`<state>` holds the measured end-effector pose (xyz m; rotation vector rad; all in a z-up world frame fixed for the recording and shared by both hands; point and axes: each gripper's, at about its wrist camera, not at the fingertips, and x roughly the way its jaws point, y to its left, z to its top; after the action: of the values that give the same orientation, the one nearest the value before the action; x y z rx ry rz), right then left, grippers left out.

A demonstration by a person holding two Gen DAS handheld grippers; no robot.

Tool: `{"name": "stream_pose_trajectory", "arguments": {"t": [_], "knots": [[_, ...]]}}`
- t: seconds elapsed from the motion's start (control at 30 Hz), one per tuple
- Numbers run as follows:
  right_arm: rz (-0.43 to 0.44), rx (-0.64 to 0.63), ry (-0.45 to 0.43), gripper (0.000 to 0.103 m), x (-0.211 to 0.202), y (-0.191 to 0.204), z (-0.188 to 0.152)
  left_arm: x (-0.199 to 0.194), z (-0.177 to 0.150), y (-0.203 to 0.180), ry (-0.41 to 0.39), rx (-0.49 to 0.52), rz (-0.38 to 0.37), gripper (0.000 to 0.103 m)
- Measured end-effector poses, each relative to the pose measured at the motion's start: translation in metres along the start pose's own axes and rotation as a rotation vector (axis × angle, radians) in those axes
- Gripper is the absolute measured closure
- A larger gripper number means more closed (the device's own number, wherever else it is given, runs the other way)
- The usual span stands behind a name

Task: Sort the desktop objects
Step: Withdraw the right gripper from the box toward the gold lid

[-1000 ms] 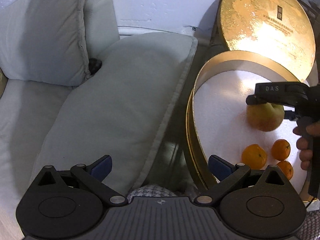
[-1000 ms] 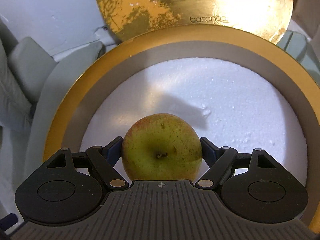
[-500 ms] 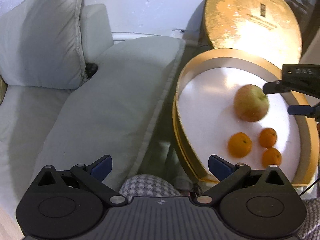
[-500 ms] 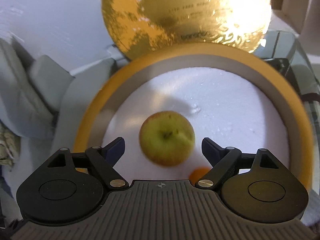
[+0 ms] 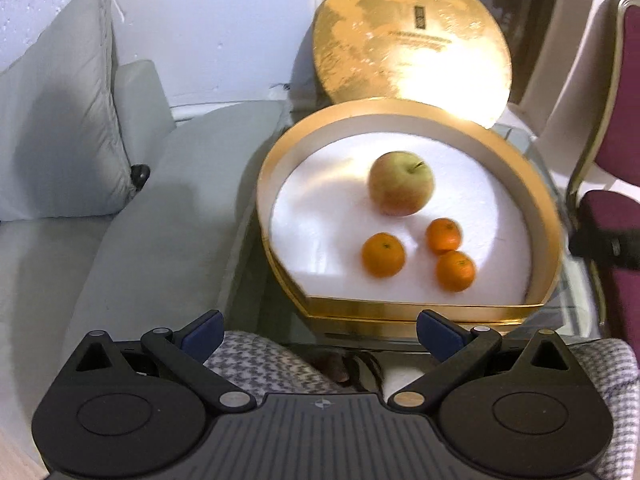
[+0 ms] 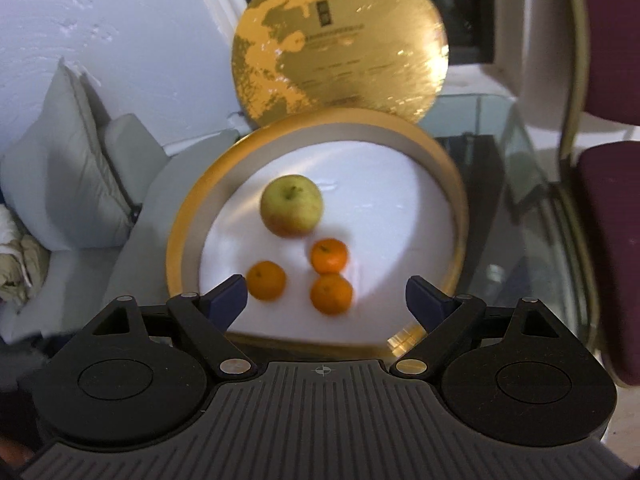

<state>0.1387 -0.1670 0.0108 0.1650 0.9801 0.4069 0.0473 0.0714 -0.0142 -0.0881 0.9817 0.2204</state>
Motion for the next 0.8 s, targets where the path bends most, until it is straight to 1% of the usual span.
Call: {"name": "stream_pose_trajectory", "arguments": {"t": [0.27, 0.33, 0.4, 0.5, 0.57, 0.8], "knots": [[-0.058, -0.009, -0.091, 0.011, -0.055, -0.025, -0.026, -0.026, -0.004, -0.026, -0.044, 0.057, 0.015, 0.001], [-0.05, -0.002, -0.108, 0.011, -0.065, -0.029, -0.03, -0.033, -0.005, -0.031, -0.061, 0.071, 0.016, 0.001], [-0.041, 0.003, -0.122, 0.011, -0.073, -0.031, -0.035, -0.041, -0.005, -0.035, -0.076, 0.084, 0.018, 0.001], [-0.057, -0.022, -0.146, 0.01, -0.082, -0.028, -0.041, -0.049, -0.007, -0.038, -0.093, 0.093, 0.02, 0.001], [-0.069, -0.039, -0.165, 0.009, -0.087, -0.025, -0.044, -0.053, -0.008, -0.039, -0.1, 0.095, 0.019, 0.001], [-0.071, -0.054, -0.204, 0.008, -0.105, -0.021, -0.052, -0.063, -0.014, -0.04, -0.119, 0.097, 0.011, 0.001]]}}
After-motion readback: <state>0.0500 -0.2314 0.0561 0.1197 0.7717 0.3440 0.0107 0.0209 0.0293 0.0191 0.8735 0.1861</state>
